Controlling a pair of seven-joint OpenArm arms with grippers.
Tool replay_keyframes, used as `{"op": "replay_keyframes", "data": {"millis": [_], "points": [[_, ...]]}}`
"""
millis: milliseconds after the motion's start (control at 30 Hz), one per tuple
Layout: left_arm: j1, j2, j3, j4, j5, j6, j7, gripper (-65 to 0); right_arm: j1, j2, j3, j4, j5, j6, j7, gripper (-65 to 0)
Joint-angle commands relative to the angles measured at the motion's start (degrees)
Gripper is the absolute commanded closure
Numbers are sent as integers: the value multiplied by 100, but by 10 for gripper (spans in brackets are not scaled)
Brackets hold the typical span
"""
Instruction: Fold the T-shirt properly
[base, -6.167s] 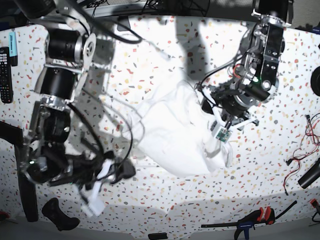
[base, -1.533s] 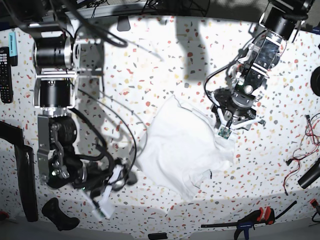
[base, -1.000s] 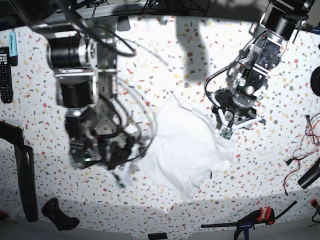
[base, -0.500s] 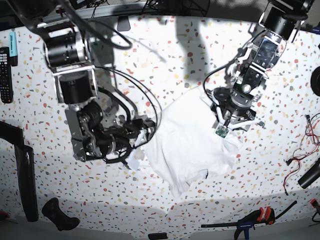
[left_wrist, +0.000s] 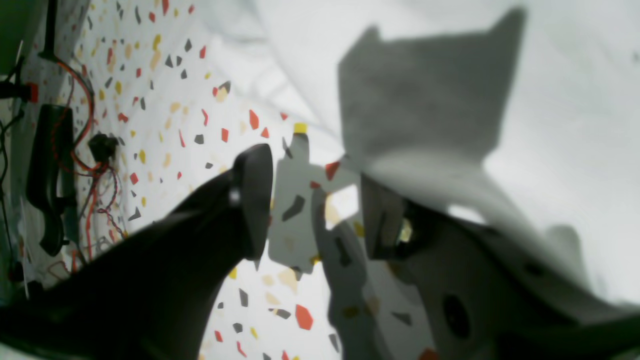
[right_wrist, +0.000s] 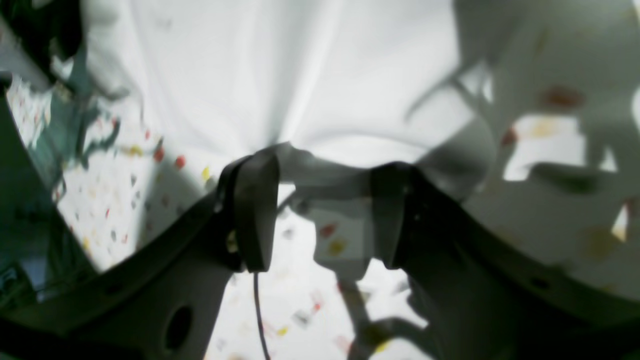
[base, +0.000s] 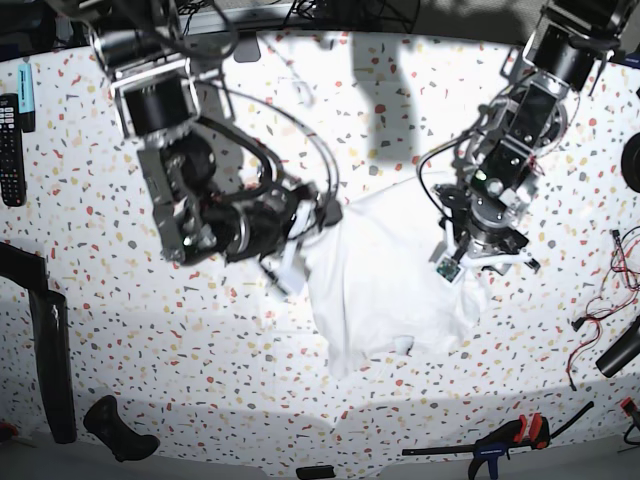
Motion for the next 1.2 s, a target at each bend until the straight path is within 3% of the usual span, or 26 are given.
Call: {"op": "replay_keyframes", "data": {"millis": [0,233,267,333,400,467,633,733,933,1167], "points": [[-153,-2,-9,79,-9,0,-87,-279,-114,-22,-55,136,-37,45,-302,-301],[-195,-7,-9,79,0,33,33,-279,-337,-20,-26,647,-81,45,-299,-301],[-195,-7,-9,94,13,267,74,-279,-328,-22,7,697,-81,45,-299,-301],[-190,-7,-9,216,201,1043,188,-279,-328,-22,127,844,-164,45,-251,-301],[-192,-79,-11,457,341,1375,232,-279,-330,-22,317,1036,-372,45,-96,-301],[-190,-184,-11,824,280,1373,260,-279,-328,-22,575,1274,-555,45,44,-301],[-188,-625,-13,1845,-664,1368,356,-279,-330,-22,1325,1954,-656,45,-96,-301],[-107,-761,-50,2236,-654,1360,619,-279,-358,-13,1816,2326,-632,45,-361,-301],[542,-505,-789,2337,-938,1353,568,-279,-793,92,2688,2708,-114,45,-420,-301],[1478,-369,-2015,2520,-2068,393,457,-279,-1733,330,3268,3195,-72,45,-420,-301]]}}
